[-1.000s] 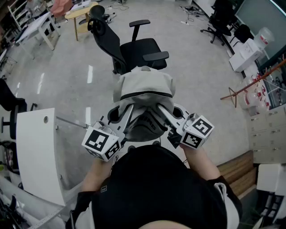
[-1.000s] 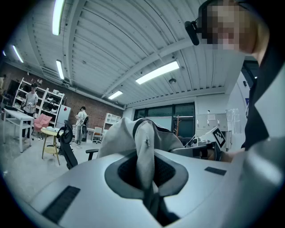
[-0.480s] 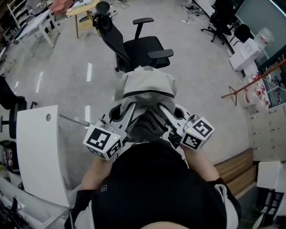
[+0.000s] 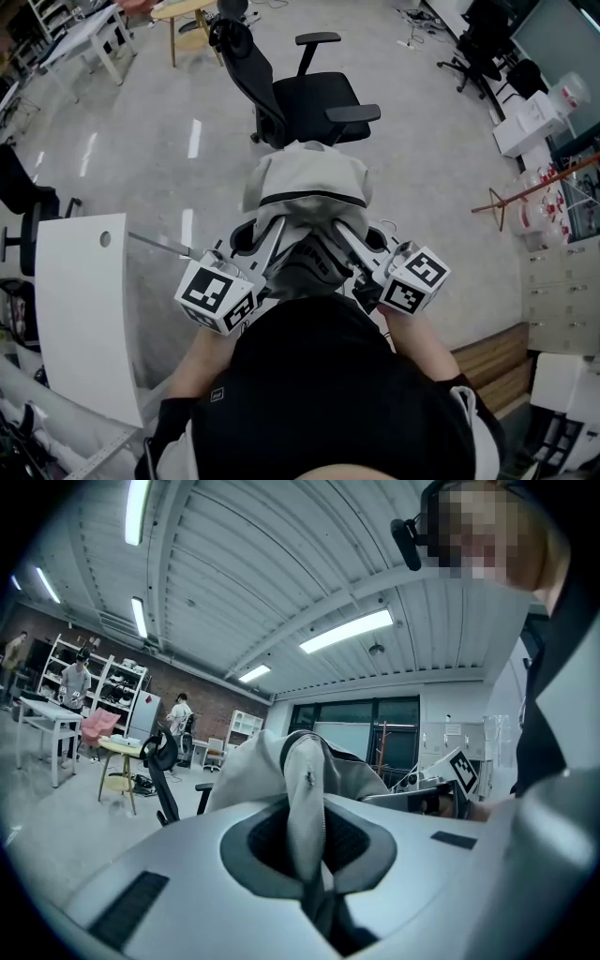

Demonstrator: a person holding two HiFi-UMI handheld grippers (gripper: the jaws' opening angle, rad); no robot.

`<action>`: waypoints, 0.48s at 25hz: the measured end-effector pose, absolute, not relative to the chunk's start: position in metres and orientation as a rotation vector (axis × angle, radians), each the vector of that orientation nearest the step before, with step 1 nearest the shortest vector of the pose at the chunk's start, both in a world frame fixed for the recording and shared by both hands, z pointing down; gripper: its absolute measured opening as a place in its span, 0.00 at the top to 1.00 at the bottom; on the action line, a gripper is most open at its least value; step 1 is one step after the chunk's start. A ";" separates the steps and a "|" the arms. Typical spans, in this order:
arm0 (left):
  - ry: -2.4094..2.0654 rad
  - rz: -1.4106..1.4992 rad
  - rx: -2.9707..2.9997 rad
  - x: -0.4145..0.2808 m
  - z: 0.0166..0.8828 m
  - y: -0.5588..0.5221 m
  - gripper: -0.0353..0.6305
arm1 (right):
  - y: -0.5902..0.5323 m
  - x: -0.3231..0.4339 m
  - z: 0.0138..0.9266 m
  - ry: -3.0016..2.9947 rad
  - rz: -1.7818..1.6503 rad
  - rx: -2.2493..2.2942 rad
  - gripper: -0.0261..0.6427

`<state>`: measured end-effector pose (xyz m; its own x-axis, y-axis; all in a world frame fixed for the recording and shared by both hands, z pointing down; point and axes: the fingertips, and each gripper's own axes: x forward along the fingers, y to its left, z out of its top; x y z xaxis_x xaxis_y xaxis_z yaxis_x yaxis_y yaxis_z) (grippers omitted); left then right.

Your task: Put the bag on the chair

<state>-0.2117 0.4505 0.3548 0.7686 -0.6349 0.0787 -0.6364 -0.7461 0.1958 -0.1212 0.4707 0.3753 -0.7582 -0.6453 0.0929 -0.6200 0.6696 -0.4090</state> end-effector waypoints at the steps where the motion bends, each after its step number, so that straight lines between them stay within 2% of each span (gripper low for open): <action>1: -1.013 0.010 2.743 -0.215 0.357 0.445 0.90 | 0.464 -0.124 0.377 2.820 -0.663 -1.053 0.90; 6: -1.069 0.025 2.697 -0.228 0.367 0.410 0.90 | 0.425 -0.136 0.387 2.848 -0.707 -0.989 0.90; 12: -1.106 0.076 2.667 -0.211 0.375 0.346 0.90 | 0.368 -0.121 0.399 2.856 -0.779 -0.944 0.90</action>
